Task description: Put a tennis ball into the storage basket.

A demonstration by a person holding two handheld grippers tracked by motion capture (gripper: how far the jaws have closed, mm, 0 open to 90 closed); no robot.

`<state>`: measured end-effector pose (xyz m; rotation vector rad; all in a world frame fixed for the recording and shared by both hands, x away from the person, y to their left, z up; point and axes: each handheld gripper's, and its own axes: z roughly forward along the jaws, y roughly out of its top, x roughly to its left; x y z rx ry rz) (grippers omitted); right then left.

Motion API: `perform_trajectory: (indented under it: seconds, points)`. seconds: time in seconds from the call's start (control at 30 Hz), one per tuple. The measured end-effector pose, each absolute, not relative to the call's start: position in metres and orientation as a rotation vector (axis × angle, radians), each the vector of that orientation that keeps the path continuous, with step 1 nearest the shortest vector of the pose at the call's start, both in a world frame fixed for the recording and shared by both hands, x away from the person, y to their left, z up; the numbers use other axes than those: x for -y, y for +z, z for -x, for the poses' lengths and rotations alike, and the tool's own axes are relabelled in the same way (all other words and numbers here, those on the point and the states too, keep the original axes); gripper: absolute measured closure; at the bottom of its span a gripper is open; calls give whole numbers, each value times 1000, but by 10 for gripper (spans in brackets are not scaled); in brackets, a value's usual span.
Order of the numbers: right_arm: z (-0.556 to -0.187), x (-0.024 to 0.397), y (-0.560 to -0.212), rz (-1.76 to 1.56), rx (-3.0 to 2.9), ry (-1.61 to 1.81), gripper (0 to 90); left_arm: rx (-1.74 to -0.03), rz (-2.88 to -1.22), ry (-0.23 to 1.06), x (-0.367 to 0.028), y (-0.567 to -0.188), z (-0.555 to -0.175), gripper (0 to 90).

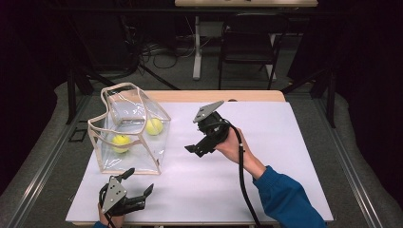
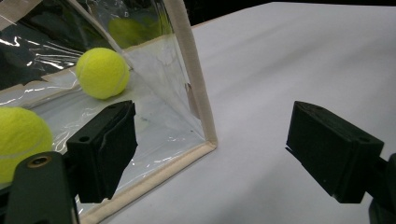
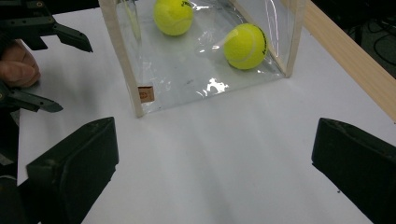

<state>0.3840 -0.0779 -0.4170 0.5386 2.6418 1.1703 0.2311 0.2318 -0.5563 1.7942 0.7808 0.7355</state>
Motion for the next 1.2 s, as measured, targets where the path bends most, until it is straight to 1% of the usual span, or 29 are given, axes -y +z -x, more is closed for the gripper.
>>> perform_trajectory:
  seconds: [0.77,1.2]
  points:
    - [-369,110,-435,-588,-2619,1181,12,-784,-1794,734,-231,-557,-231,162]
    - [-361,127,-451,-613,-2625,1133,12,-784,-1796,737,-231,-557,-231,162]
